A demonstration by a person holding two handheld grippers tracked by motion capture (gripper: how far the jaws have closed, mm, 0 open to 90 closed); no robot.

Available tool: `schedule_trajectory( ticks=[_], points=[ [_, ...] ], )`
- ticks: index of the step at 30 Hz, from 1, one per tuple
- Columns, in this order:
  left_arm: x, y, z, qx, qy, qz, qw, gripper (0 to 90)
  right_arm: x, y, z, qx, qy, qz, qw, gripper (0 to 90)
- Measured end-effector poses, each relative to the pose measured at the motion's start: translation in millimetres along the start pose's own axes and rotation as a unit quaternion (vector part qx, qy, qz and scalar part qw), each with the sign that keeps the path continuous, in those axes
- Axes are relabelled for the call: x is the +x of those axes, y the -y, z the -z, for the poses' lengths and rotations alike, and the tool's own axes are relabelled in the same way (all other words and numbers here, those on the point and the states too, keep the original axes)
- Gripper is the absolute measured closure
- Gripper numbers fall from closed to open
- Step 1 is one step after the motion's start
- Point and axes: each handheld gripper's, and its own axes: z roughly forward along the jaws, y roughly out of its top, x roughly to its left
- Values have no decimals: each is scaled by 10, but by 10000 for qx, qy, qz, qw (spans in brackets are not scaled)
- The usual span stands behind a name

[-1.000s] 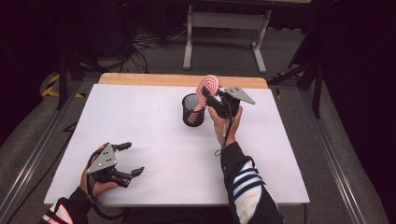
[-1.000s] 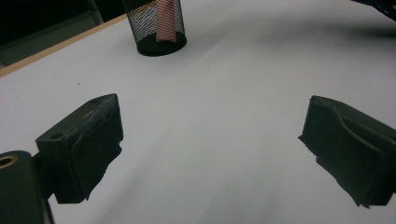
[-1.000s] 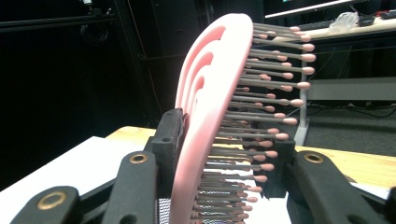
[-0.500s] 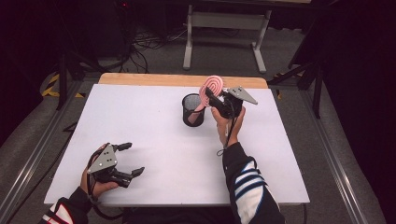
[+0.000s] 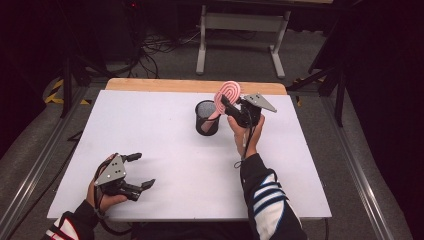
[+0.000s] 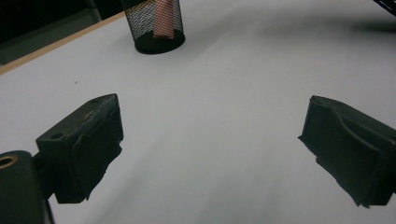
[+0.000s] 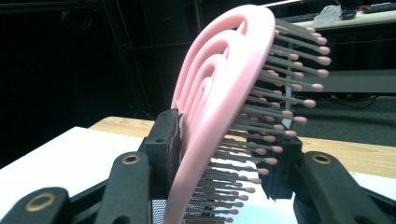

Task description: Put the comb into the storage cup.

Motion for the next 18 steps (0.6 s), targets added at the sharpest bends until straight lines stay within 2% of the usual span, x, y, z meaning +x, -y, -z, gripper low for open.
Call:
schedule_trajectory(
  ticks=[11,13,18],
  points=[
    [3,4,-8,24,6,16,10000,64,42,-66,21,42,121,349,9993,495],
    [2,3,-6,18,-20,15,10000,63,54,-73,21,86,222,429,9988,477],
    [4,5,-8,28,-37,18,10000,62,51,-87,22,141,253,480,9984,446]
  ],
)
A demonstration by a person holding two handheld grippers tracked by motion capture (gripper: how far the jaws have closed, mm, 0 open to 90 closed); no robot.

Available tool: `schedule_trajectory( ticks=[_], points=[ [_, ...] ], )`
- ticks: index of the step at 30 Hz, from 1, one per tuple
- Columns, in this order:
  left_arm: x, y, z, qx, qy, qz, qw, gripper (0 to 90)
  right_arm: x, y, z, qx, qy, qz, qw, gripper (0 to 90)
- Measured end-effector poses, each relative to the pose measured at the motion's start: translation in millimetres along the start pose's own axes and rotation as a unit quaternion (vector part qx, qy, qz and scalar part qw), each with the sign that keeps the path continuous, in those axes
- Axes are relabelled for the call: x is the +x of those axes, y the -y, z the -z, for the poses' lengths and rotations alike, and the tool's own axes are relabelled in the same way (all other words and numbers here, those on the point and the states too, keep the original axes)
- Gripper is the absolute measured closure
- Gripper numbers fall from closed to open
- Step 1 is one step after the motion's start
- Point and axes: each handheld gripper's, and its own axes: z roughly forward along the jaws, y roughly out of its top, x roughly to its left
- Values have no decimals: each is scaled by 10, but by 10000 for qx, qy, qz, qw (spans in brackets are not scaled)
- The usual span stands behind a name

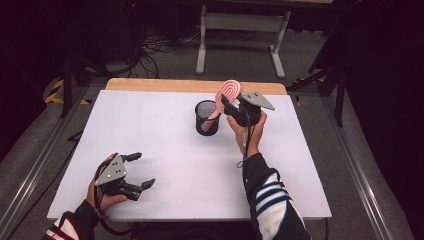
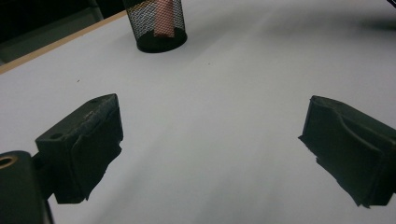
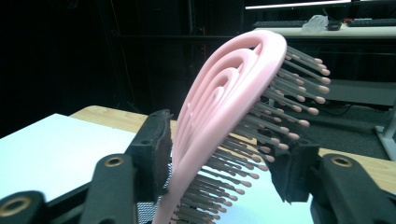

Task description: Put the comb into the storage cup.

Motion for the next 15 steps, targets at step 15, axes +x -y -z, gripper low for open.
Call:
schedule_trajectory(
  ticks=[15],
  points=[
    [1,-1,4,3,-10,5,10000,62,31,-61,27,97,375,283,9988,250]
  ],
)
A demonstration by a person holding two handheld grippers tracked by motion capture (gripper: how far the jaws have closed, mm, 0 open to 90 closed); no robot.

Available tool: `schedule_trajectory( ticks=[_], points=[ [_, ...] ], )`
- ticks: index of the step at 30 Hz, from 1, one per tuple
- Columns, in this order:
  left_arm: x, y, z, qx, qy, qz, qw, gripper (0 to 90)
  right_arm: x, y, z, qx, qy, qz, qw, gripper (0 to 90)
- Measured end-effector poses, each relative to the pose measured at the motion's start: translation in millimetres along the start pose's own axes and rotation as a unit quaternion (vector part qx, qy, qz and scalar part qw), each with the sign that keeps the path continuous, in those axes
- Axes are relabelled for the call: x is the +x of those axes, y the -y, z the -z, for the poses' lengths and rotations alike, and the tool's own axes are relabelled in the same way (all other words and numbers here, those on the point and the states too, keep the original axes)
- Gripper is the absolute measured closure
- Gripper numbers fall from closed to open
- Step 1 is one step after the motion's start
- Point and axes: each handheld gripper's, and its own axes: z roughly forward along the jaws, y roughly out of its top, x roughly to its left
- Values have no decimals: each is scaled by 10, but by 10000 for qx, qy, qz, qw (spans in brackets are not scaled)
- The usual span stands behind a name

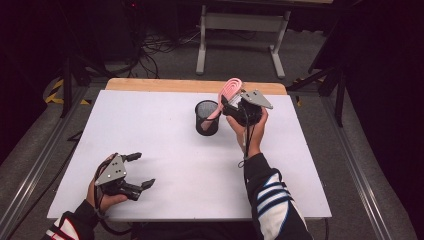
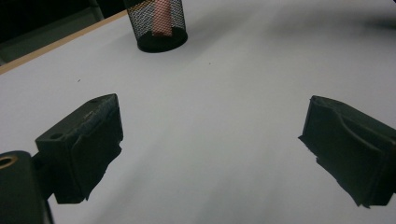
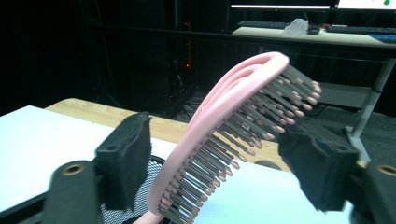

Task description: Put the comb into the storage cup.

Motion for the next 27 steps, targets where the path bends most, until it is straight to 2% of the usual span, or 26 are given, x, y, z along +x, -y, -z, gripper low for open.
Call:
schedule_trajectory(
  ticks=[9,20,27],
  points=[
    [1,1,-2,13,11,-10,10000,62,32,-38,3,40,74,197,9998,155],
    [-4,-1,-7,10,25,-17,10000,63,54,-54,1,91,55,290,9995,68],
    [-5,-2,-5,7,26,-18,10000,63,55,-67,16,73,28,334,9994,44]
  ],
)
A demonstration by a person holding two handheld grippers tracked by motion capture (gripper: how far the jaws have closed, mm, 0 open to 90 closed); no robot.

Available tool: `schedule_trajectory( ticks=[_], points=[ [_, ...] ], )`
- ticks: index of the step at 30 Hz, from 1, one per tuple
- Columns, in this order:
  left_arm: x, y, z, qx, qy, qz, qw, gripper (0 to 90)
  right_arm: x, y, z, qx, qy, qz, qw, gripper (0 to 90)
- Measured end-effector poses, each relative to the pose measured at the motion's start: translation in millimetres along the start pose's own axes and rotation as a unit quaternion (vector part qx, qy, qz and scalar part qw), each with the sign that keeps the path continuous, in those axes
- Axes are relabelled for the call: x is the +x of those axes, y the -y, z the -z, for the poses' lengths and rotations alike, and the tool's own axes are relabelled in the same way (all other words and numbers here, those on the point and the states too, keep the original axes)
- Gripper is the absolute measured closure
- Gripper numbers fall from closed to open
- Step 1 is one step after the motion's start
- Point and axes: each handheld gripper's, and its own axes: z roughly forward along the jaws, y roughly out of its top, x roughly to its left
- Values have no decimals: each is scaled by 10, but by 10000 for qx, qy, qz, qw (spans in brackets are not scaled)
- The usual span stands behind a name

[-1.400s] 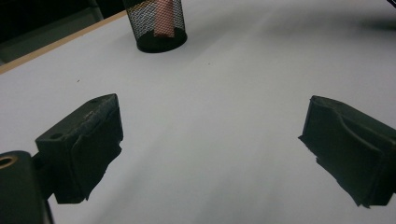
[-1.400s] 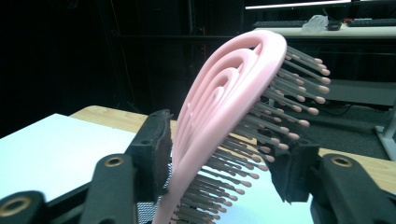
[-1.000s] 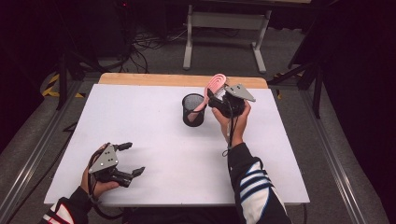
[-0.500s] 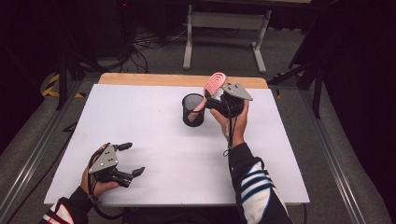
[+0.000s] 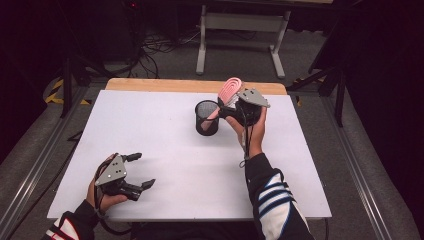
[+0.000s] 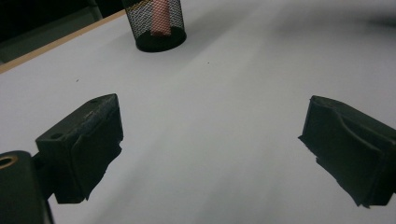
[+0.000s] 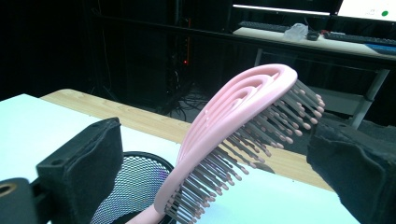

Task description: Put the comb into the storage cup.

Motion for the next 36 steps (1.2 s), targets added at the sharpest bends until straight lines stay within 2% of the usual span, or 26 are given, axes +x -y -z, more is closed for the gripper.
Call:
schedule_trajectory(
  ticks=[9,17,36],
  points=[
    [-1,0,-1,14,-5,-8,10000,63,4,-19,25,-46,83,66,9999,40],
    [-1,0,2,16,-7,-9,10000,63,17,-46,49,-51,51,185,9998,34],
    [0,-2,4,24,-22,-29,10000,63,32,-102,165,-222,11,289,9993,47]
  ],
)
